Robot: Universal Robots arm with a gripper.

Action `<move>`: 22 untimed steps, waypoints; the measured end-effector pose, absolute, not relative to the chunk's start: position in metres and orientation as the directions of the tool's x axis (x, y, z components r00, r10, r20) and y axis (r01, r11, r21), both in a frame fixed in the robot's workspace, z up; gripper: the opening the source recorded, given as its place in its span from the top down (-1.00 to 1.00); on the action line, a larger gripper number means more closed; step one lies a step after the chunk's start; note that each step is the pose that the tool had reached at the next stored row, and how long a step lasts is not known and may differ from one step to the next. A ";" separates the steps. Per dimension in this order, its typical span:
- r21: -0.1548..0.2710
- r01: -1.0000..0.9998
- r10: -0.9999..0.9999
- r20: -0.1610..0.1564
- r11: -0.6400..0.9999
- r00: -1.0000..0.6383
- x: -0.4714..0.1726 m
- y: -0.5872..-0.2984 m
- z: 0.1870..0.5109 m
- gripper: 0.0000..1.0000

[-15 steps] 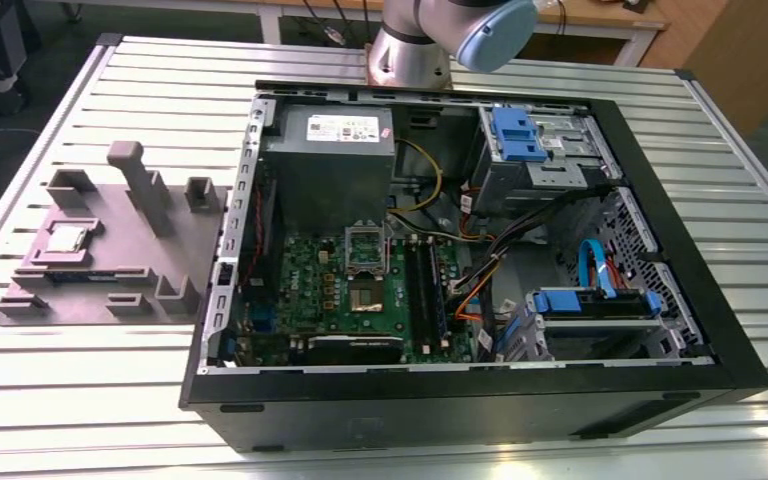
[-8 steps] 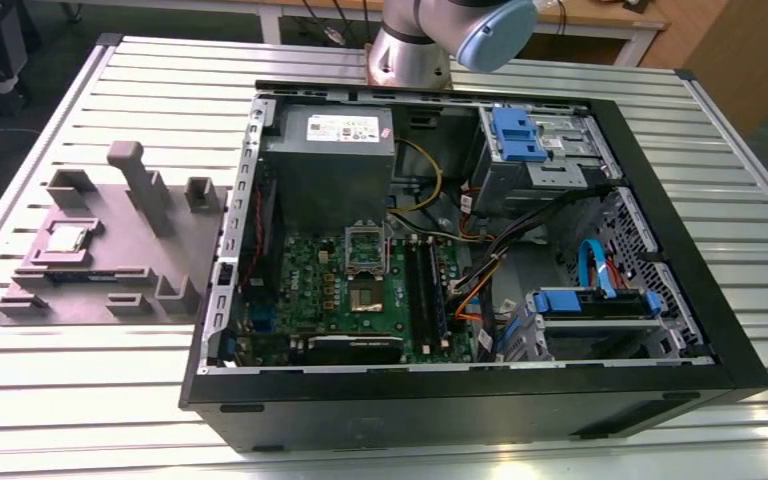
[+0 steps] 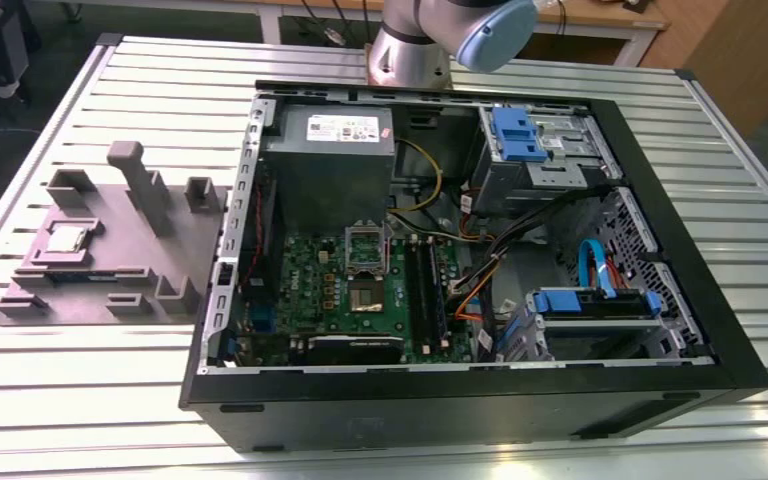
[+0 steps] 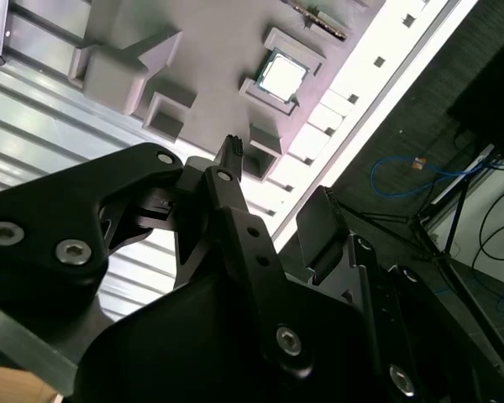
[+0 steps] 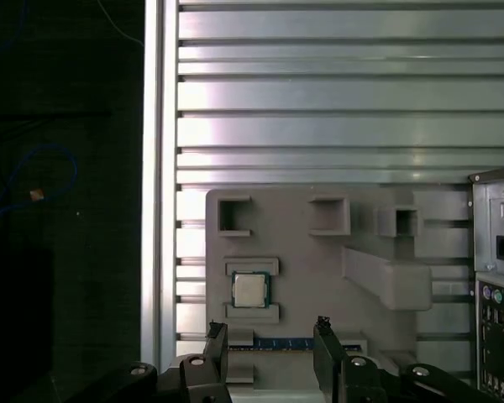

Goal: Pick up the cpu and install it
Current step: 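Pick up the cpu and move it towards the insertion slot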

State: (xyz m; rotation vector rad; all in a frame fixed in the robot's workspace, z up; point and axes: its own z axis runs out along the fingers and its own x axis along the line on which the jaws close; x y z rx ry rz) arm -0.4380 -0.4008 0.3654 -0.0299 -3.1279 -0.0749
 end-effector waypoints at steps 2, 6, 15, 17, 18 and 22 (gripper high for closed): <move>0.048 0.019 0.019 0.013 0.999 -1.000 -0.438 -0.401 0.363 -0.06; 0.048 0.014 0.014 0.018 0.999 -1.000 -0.438 -0.402 0.358 -0.06; 0.048 -0.065 -0.066 0.021 0.997 -0.998 -0.438 -0.402 0.351 -0.06; 0.048 -0.067 -0.068 0.021 0.997 -0.997 -0.438 -0.402 0.351 -0.06; 0.048 -0.067 -0.069 0.021 0.997 -0.997 -0.438 -0.402 0.351 -0.06; 0.048 -0.070 -0.071 0.021 0.996 -0.997 -0.438 -0.402 0.350 -0.06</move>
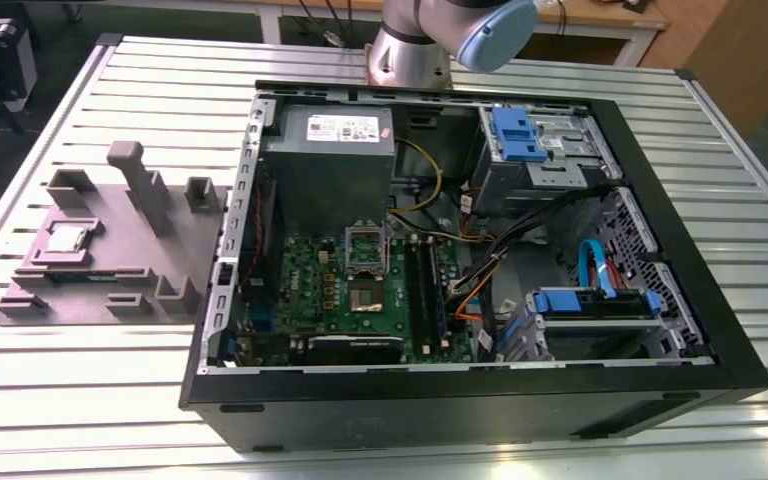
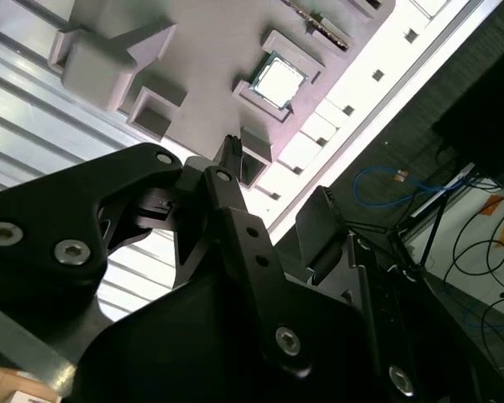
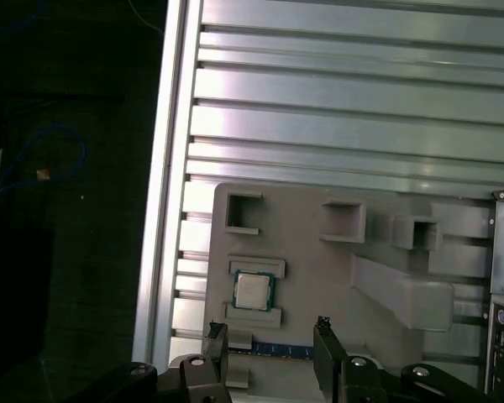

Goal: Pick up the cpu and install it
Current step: 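Pick up the cpu and move it towards the insertion slot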

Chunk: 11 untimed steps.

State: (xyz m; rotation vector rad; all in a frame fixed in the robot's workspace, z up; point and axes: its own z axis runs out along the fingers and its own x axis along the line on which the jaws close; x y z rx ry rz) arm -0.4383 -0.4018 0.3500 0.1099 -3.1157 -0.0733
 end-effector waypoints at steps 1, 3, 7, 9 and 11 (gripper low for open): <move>0.048 -0.070 -0.072 0.021 0.996 -0.997 -0.438 -0.402 0.350 -0.06; 0.048 -0.072 -0.073 0.022 0.996 -0.997 -0.438 -0.402 0.349 -0.06; 0.048 -0.075 -0.076 0.024 0.996 -0.997 -0.438 -0.402 0.347 -0.06; 0.048 -0.075 -0.077 0.024 0.996 -0.997 -0.438 -0.402 0.345 -0.06; 0.048 -0.076 -0.077 0.024 0.996 -0.997 -0.438 -0.402 0.344 -0.06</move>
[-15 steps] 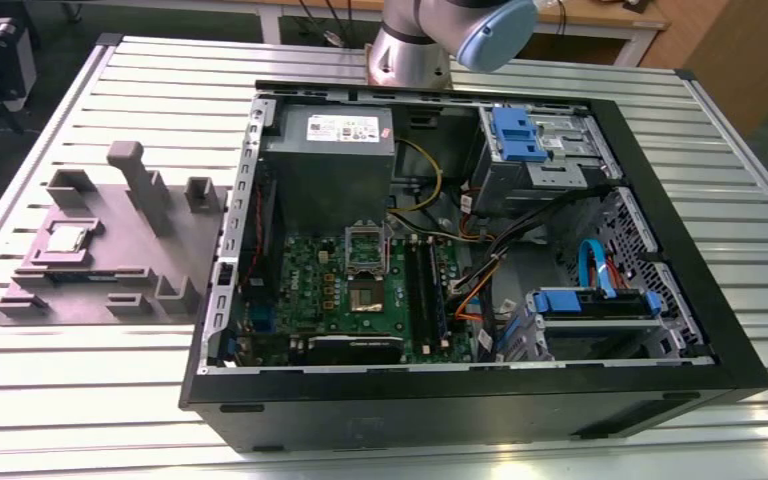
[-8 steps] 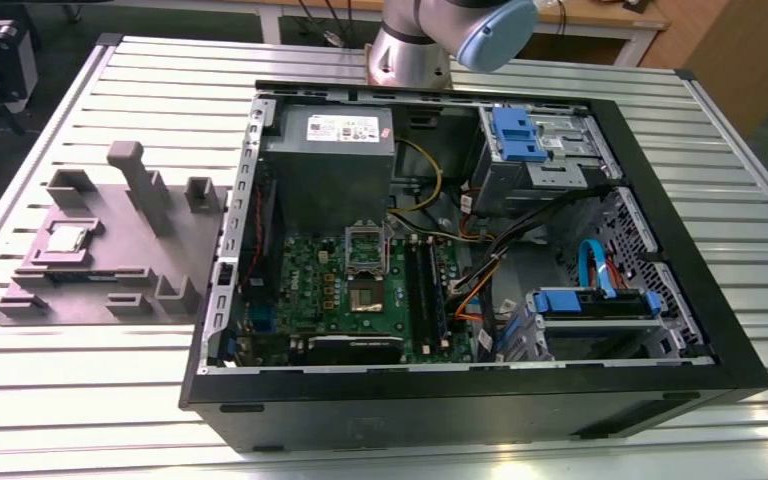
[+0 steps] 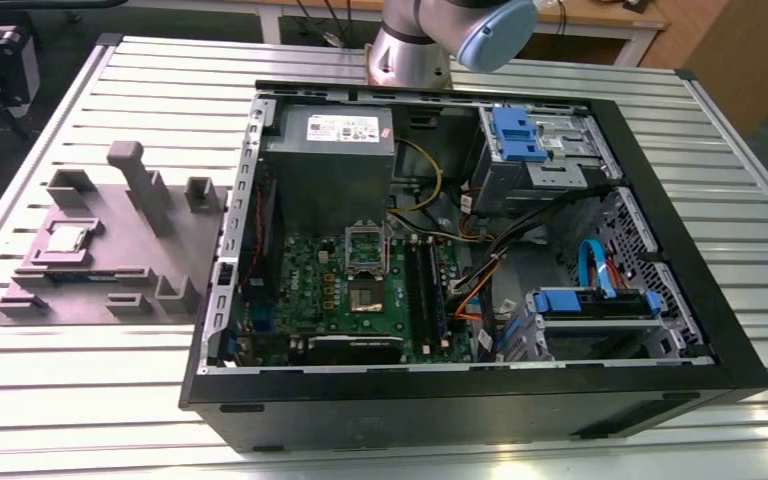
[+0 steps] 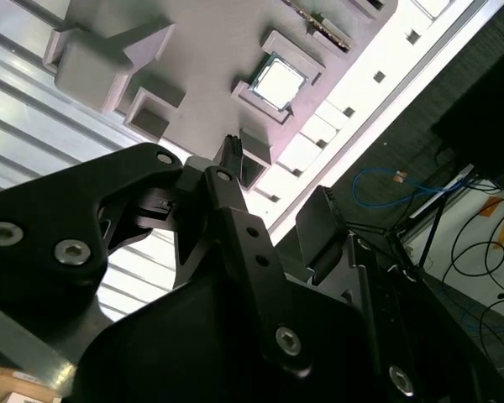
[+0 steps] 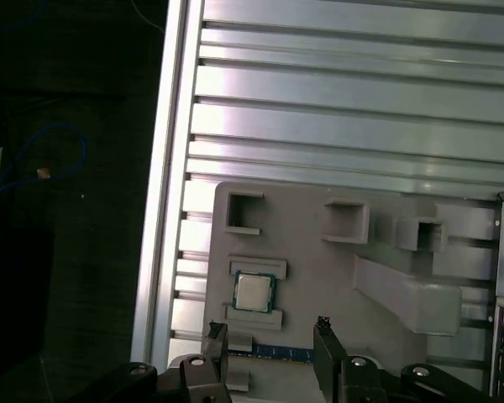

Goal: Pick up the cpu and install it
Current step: 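Pick up the cpu and move it towards the insertion slot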

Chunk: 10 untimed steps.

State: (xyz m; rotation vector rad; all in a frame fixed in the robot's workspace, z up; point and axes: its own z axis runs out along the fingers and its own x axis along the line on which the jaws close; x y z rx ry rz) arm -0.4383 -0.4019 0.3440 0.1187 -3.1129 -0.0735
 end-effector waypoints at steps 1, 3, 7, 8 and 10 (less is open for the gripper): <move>0.048 -0.076 -0.077 0.024 0.996 -0.997 -0.438 -0.402 0.343 -0.06; 0.048 -0.075 -0.077 0.024 0.996 -0.997 -0.438 -0.402 0.342 -0.06; 0.048 -0.076 -0.077 0.024 0.996 -0.997 -0.438 -0.403 0.340 -0.06; 0.048 -0.077 -0.078 0.024 0.996 -0.997 -0.438 -0.403 0.340 -0.06; 0.049 -0.084 -0.086 0.024 0.995 -0.996 -0.438 -0.403 0.338 -0.06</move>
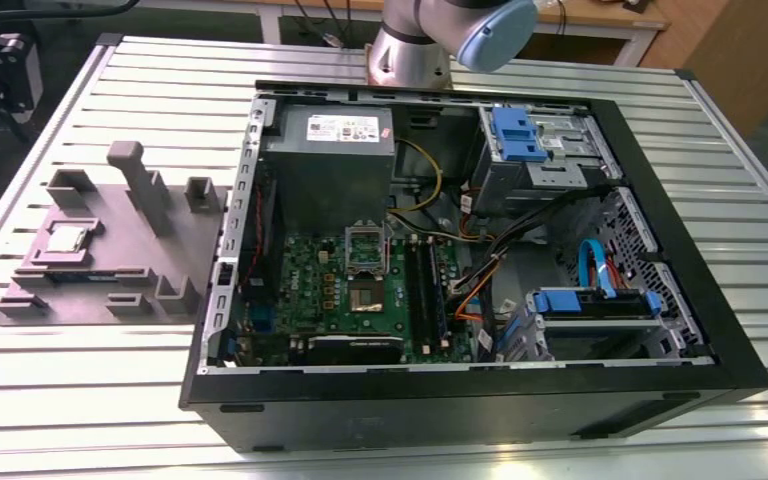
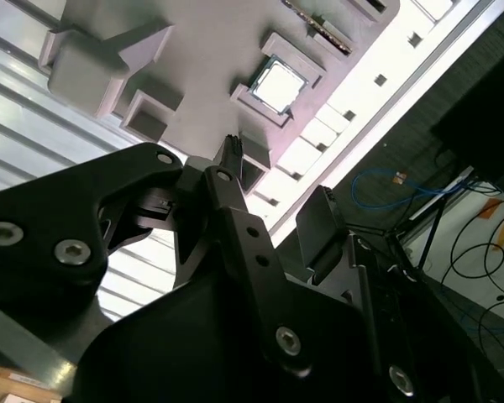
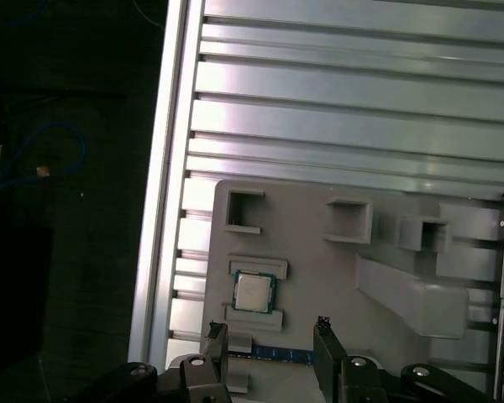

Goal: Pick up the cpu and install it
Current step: 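Pick up the cpu and move it towards the insertion slot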

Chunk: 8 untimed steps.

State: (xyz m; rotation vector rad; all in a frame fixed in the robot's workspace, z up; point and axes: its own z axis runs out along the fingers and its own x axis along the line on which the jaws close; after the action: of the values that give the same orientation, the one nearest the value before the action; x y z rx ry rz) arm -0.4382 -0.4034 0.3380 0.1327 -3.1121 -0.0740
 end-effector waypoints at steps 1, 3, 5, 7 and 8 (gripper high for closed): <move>0.048 -0.090 -0.091 0.024 0.995 -0.996 -0.438 -0.404 0.337 -0.06; 0.049 -0.103 -0.104 0.024 0.994 -0.994 -0.438 -0.404 0.335 -0.06; 0.049 -0.115 -0.116 0.025 0.992 -0.993 -0.438 -0.405 0.334 -0.06; 0.049 -0.127 -0.128 0.026 0.991 -0.991 -0.438 -0.405 0.332 -0.06; 0.049 -0.131 -0.133 0.027 0.990 -0.991 -0.438 -0.406 0.330 -0.06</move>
State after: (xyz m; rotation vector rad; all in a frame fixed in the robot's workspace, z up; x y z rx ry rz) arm -0.4382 -0.4056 0.3302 0.2060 -3.1039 -0.0732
